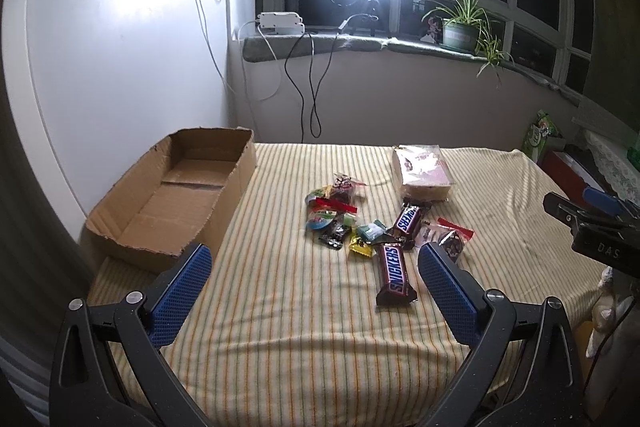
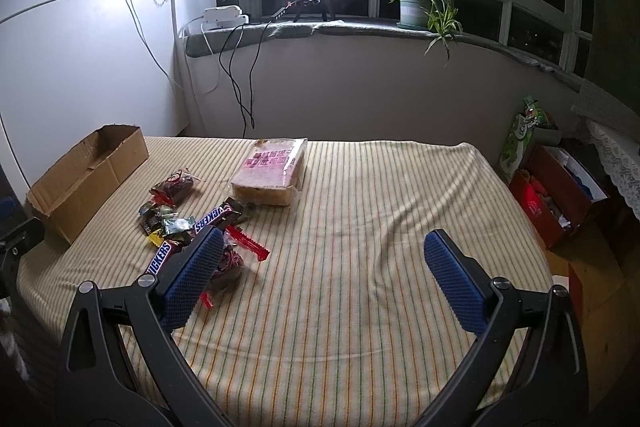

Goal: Organize snacks
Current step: 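Grasp the large Snickers bar with the left gripper while the right grasps a red-wrapped candy bag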

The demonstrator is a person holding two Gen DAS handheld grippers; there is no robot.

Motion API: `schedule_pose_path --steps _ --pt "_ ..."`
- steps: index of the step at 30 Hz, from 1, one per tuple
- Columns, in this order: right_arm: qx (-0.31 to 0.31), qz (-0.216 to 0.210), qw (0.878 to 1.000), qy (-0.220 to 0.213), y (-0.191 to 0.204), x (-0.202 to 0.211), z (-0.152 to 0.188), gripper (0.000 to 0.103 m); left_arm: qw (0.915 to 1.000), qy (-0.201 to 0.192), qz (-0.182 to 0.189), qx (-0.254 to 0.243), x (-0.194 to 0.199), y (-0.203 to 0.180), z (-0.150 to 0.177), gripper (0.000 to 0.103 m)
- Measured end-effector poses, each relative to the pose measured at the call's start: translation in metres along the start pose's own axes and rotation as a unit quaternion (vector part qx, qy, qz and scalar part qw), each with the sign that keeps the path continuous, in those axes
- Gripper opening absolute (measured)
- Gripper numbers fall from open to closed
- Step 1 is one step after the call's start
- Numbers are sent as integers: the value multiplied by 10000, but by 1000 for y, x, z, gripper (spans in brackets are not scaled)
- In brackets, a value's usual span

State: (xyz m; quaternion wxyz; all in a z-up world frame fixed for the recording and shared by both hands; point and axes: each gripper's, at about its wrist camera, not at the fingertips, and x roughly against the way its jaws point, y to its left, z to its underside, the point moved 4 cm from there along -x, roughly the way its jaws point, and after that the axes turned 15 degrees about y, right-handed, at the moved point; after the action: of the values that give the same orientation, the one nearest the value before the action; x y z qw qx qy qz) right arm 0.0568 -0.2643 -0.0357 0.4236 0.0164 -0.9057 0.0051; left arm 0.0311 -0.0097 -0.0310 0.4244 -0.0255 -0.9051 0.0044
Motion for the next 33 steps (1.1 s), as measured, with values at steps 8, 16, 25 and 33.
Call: schedule_pose_path --steps 8,16,25,33 --pt "163 -575 9970 482 13 -27 2 79 9988 341 316 -126 -22 -8 5 90" --pt "238 -1442 9800 1354 44 -72 15 65 9918 868 906 -238 -54 -20 12 65" --pt "88 -1723 9653 1961 68 -113 11 65 9808 1264 1456 -299 -83 -36 12 55" --pt "-111 -1938 9549 2247 71 -135 5 64 9733 1528 1676 -360 -111 -44 9 42"
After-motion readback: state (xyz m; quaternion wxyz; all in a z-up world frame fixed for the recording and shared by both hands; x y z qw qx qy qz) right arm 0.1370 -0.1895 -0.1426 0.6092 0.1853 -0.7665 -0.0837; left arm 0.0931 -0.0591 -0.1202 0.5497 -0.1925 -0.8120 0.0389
